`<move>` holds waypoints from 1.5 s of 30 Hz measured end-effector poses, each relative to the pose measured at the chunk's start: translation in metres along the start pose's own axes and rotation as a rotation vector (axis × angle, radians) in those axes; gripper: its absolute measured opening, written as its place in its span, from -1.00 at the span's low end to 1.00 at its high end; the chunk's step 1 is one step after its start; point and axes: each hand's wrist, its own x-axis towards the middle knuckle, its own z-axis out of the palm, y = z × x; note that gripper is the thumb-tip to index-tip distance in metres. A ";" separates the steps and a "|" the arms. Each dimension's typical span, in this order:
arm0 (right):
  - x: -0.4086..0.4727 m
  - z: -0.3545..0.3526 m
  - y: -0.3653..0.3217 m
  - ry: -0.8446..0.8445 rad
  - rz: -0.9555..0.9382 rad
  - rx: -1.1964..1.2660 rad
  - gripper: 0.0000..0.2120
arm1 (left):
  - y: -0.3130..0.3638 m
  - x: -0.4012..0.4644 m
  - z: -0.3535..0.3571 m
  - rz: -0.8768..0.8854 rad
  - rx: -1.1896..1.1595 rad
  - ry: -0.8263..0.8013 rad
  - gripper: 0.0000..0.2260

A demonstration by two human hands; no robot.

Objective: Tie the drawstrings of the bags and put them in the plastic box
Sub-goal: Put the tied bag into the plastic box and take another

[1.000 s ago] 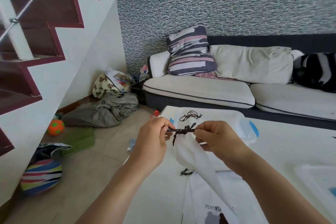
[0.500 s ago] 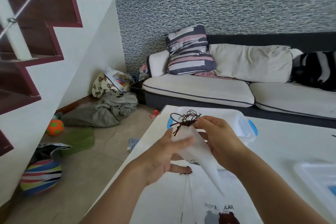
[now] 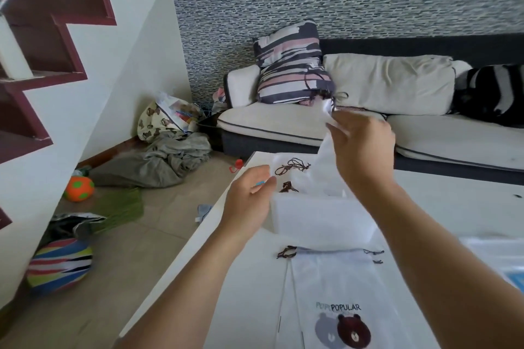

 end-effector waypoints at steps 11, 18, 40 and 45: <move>-0.010 0.086 0.065 -1.450 0.668 0.045 -0.20 | -0.038 0.005 -0.001 -0.013 0.788 -0.391 -0.65; -0.012 0.037 0.020 -0.753 -0.058 -0.358 -0.55 | -0.037 0.000 -0.002 -0.068 1.002 -0.495 -0.63; -0.071 0.015 0.025 -1.088 0.022 0.349 -0.91 | -0.029 -0.006 -0.014 0.066 0.438 -0.390 -0.83; -0.034 -0.018 0.020 -1.118 0.043 0.199 -0.82 | -0.017 -0.003 -0.020 0.108 0.133 -0.175 -0.80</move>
